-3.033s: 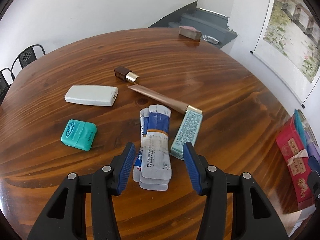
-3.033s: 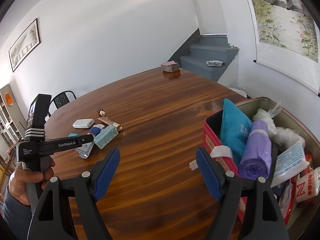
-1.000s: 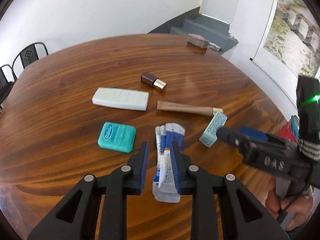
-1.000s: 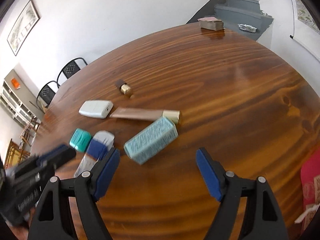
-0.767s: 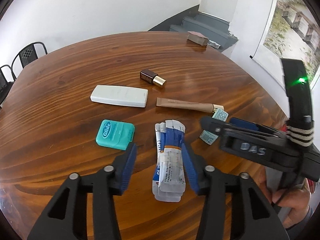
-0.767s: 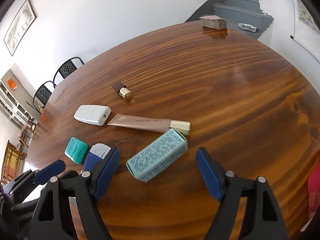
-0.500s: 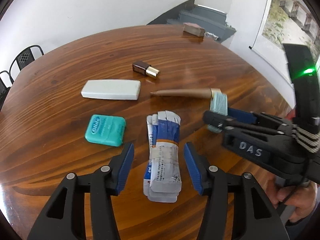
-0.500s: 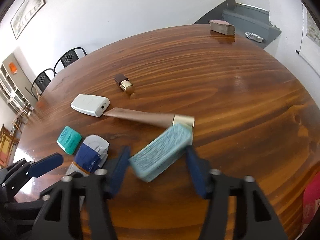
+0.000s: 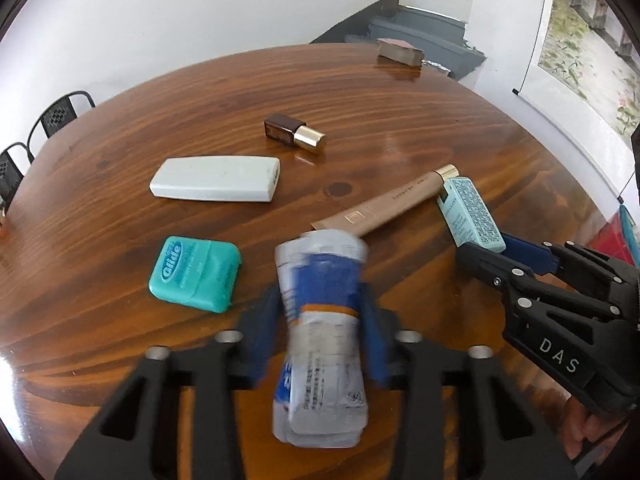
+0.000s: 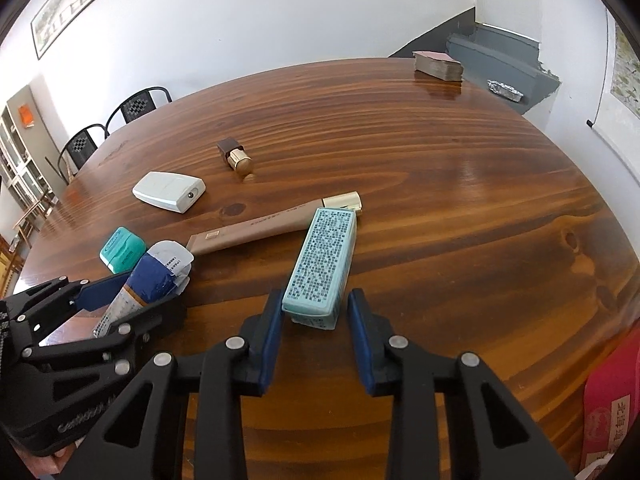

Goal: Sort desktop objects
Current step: 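Lift the sachets with the left gripper while the right gripper grasps the pale teal box, then carry the sachets and teal box over the red box and release them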

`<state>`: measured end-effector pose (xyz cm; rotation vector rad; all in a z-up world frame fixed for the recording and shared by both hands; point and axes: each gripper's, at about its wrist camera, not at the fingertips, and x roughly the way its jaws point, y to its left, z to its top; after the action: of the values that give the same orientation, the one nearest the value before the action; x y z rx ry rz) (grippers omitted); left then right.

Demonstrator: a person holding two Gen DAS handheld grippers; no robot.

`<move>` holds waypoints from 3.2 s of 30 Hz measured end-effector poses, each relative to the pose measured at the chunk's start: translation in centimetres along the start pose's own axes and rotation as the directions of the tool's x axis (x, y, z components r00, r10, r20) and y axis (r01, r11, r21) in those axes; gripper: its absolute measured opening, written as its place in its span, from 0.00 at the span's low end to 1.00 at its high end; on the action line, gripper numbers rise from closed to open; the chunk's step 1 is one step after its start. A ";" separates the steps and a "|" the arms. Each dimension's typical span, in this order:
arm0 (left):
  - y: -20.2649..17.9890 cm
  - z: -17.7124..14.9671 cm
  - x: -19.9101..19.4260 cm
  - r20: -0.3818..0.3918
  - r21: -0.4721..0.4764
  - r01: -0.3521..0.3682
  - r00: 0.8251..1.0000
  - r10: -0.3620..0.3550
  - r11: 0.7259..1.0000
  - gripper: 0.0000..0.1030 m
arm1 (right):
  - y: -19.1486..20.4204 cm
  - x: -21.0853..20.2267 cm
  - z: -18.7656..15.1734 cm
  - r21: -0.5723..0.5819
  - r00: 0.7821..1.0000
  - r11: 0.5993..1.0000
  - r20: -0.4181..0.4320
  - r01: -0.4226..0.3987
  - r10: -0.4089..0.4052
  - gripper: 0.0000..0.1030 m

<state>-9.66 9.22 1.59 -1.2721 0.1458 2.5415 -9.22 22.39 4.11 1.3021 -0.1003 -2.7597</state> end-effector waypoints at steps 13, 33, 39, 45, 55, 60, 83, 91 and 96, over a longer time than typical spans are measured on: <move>-0.7 0.3 -3.5 0.078 -0.012 0.025 0.997 -0.024 1.000 0.33 | -1.3 -0.9 -0.1 0.062 0.998 0.997 0.009 -0.056 0.055 0.27; -5.2 -0.1 -7.2 0.138 0.041 0.095 0.985 -0.100 0.995 0.33 | -5.3 -11.7 -4.3 0.183 0.952 0.977 0.304 -0.105 0.046 0.25; -7.9 0.0 -7.5 0.132 0.071 0.147 0.979 -0.155 0.987 0.33 | -8.0 -16.9 -6.0 0.231 0.913 0.973 0.401 -0.027 -0.070 0.25; -11.7 0.1 -8.6 0.143 0.118 0.198 0.966 -0.214 0.973 0.33 | -12.2 -21.0 -8.4 0.329 0.873 0.943 0.445 0.047 -0.199 0.25; -18.6 0.2 -9.6 0.132 0.209 0.283 0.940 -0.314 0.936 0.33 | -18.8 -22.4 -10.2 0.458 0.863 0.871 0.353 0.177 -0.361 0.25; -20.5 0.3 -10.0 0.128 0.234 0.300 0.933 -0.336 0.925 0.33 | -20.9 -21.8 -10.5 0.496 0.905 0.859 0.295 0.128 -0.306 0.28; -30.9 -2.6 -11.1 -0.017 0.364 0.492 0.853 -0.522 0.791 0.33 | -24.1 -26.3 -15.9 0.593 0.852 0.798 0.360 0.106 -0.381 0.28; -33.8 -3.2 -11.1 -0.033 0.381 0.547 0.814 -0.580 0.746 0.34 | -25.1 -26.8 -16.5 0.618 0.846 0.780 0.359 0.101 -0.393 0.28; -34.4 -3.4 -10.2 -0.048 0.374 0.558 0.810 -0.585 0.741 0.35 | -25.2 -26.9 -16.6 0.617 0.847 0.781 0.361 0.098 -0.391 0.28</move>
<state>9.22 39.05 9.04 -0.8928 0.1769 1.9040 19.34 49.94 11.70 0.6880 -0.9415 -3.3849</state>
